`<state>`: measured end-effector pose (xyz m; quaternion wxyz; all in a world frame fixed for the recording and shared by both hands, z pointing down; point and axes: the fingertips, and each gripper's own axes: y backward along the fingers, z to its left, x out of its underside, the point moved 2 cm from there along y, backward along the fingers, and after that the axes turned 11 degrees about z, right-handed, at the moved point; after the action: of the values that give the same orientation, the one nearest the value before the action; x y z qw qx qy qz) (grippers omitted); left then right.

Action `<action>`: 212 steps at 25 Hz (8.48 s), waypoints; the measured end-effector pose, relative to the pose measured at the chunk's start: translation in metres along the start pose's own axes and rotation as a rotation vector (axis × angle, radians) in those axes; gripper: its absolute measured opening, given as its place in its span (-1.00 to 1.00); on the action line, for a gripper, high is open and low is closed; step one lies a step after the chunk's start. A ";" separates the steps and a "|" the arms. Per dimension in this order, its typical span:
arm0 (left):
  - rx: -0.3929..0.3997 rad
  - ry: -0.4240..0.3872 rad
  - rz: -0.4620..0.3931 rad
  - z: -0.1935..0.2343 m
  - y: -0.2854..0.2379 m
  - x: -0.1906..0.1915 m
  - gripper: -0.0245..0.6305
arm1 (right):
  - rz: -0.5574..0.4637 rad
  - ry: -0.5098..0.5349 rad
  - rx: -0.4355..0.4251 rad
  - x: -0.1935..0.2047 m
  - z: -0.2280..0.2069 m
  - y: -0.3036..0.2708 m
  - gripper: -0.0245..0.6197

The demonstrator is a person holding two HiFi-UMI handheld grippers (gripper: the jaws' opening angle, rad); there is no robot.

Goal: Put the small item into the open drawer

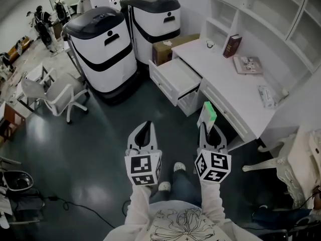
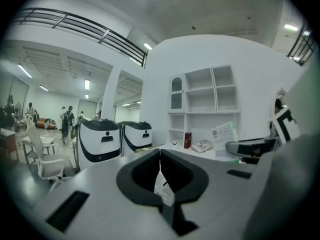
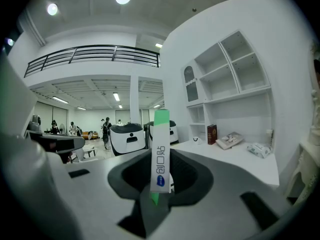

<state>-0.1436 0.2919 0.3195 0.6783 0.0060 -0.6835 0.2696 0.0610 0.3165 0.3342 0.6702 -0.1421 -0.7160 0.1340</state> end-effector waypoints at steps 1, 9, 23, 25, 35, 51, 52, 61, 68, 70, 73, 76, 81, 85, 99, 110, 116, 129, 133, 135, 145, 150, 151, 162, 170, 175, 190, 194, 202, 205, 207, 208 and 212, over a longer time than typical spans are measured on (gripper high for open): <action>-0.001 0.002 0.002 0.002 -0.004 0.000 -0.91 | 0.003 -0.001 0.002 -0.001 0.000 -0.005 -0.64; -0.017 0.012 0.024 0.016 -0.057 -0.007 -0.91 | 0.024 0.004 -0.004 -0.012 -0.013 -0.060 -0.64; -0.096 0.019 0.010 0.027 -0.198 -0.069 -0.91 | -0.002 0.029 -0.074 -0.090 -0.063 -0.210 -0.64; -0.112 0.021 0.008 0.028 -0.219 -0.081 -0.91 | -0.005 0.036 -0.092 -0.102 -0.070 -0.230 -0.64; -0.156 0.029 0.019 0.022 -0.296 -0.107 -0.91 | 0.007 0.033 -0.151 -0.132 -0.100 -0.311 -0.64; -0.152 0.057 0.086 0.064 -0.393 -0.110 -0.91 | 0.081 0.036 -0.155 -0.137 -0.098 -0.414 -0.64; -0.148 0.056 0.088 0.068 -0.402 -0.112 -0.91 | 0.084 0.035 -0.150 -0.139 -0.098 -0.424 -0.64; -0.093 0.047 0.125 0.111 -0.495 -0.135 -0.91 | 0.120 0.019 -0.108 -0.160 -0.092 -0.518 -0.64; -0.036 0.051 0.180 0.135 -0.554 -0.132 -0.91 | 0.186 0.019 -0.074 -0.154 -0.087 -0.576 -0.64; -0.021 0.055 0.200 0.140 -0.569 -0.127 -0.91 | 0.211 0.021 -0.066 -0.148 -0.088 -0.590 -0.64; 0.000 0.060 0.232 0.145 -0.589 -0.116 -0.91 | 0.247 0.025 -0.054 -0.137 -0.089 -0.608 -0.64; 0.012 0.065 0.265 0.150 -0.606 -0.104 -0.91 | 0.281 0.032 -0.054 -0.125 -0.087 -0.626 -0.64; 0.017 0.076 0.319 0.151 -0.625 -0.083 -0.91 | 0.357 0.032 -0.066 -0.096 -0.089 -0.649 -0.64; -0.005 0.077 0.358 0.155 -0.637 -0.070 -0.91 | 0.421 0.038 -0.086 -0.073 -0.090 -0.667 -0.64; -0.055 0.125 0.465 0.157 -0.679 -0.020 -0.91 | 0.649 0.092 -0.168 0.024 -0.101 -0.730 -0.64; -0.076 0.151 0.529 0.158 -0.688 0.012 -0.91 | 0.874 0.097 -0.179 0.122 -0.105 -0.758 -0.64; -0.102 0.166 0.547 0.167 -0.684 0.023 -0.91 | 0.960 0.099 -0.167 0.153 -0.108 -0.766 -0.64; -0.131 0.195 0.562 0.177 -0.666 0.038 -0.91 | 1.039 0.082 -0.172 0.185 -0.100 -0.771 -0.63; -0.130 0.193 0.553 0.176 -0.661 0.037 -0.91 | 1.026 0.072 -0.182 0.182 -0.098 -0.770 -0.53; -0.130 0.193 0.546 0.177 -0.659 0.034 -0.91 | 1.008 0.064 -0.182 0.174 -0.097 -0.768 -0.47; -0.134 0.177 0.441 0.174 -0.641 -0.021 -0.91 | 0.741 0.042 -0.187 0.050 -0.087 -0.730 -0.61; -0.134 0.137 0.325 0.175 -0.636 -0.076 -0.91 | 0.511 0.039 -0.183 -0.048 -0.085 -0.712 -0.79; -0.134 0.131 0.301 0.176 -0.634 -0.087 -0.91 | 0.469 0.048 -0.178 -0.066 -0.085 -0.708 -0.81; -0.133 0.073 0.107 0.163 -0.604 -0.185 -0.91 | 0.180 0.055 -0.130 -0.196 -0.096 -0.651 -0.87; -0.130 0.032 0.006 0.153 -0.592 -0.235 -0.91 | 0.056 0.042 -0.125 -0.250 -0.104 -0.627 -0.88; -0.132 0.016 -0.041 0.152 -0.587 -0.256 -0.91 | 0.001 0.034 -0.127 -0.273 -0.105 -0.620 -0.89; -0.139 -0.008 -0.081 0.147 -0.579 -0.276 -0.91 | -0.061 0.045 -0.126 -0.297 -0.106 -0.608 -0.90; -0.134 -0.011 -0.082 0.145 -0.578 -0.275 -0.91 | -0.063 0.052 -0.126 -0.295 -0.106 -0.607 -0.90; -0.128 -0.016 -0.079 0.140 -0.576 -0.271 -0.91 | -0.070 0.056 -0.138 -0.294 -0.102 -0.604 -0.90; -0.130 -0.012 -0.082 0.142 -0.575 -0.271 -0.91 | -0.073 0.056 -0.138 -0.294 -0.101 -0.603 -0.90; -0.133 -0.008 -0.082 0.144 -0.574 -0.270 -0.91 | -0.071 0.054 -0.136 -0.293 -0.100 -0.603 -0.90; -0.135 -0.007 -0.082 0.145 -0.574 -0.270 -0.91 | -0.070 0.053 -0.136 -0.292 -0.099 -0.604 -0.90; -0.134 -0.003 -0.078 0.145 -0.575 -0.267 -0.91 | -0.069 0.052 -0.133 -0.291 -0.100 -0.603 -0.90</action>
<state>-0.0416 -0.3493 0.2874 0.6861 -0.0122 -0.7004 0.1964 0.1645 -0.3523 0.3033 0.6817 -0.1652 -0.7103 0.0593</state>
